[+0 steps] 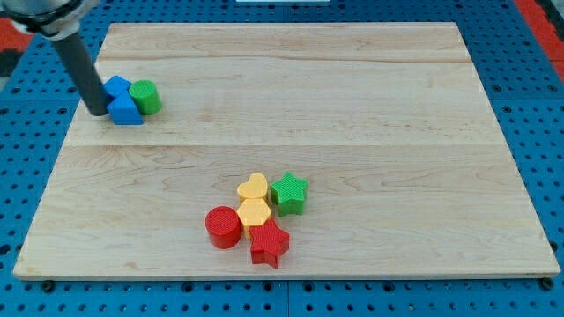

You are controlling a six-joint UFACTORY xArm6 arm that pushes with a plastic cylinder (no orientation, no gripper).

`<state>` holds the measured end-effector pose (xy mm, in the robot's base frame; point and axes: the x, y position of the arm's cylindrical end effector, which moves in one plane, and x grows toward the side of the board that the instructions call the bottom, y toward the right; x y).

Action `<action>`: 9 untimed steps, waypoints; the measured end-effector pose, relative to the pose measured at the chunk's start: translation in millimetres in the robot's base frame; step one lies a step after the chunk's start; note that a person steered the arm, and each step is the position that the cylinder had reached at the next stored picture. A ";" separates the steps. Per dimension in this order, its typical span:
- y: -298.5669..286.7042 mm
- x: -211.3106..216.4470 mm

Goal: Place the arm at the left centre

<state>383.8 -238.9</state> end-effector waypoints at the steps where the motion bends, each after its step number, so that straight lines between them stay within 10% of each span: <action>1: 30.7 -0.5; 5: -65.8 0.1; 7: -65.4 -89.7; 9: -47.9 -9.3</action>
<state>374.5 -286.9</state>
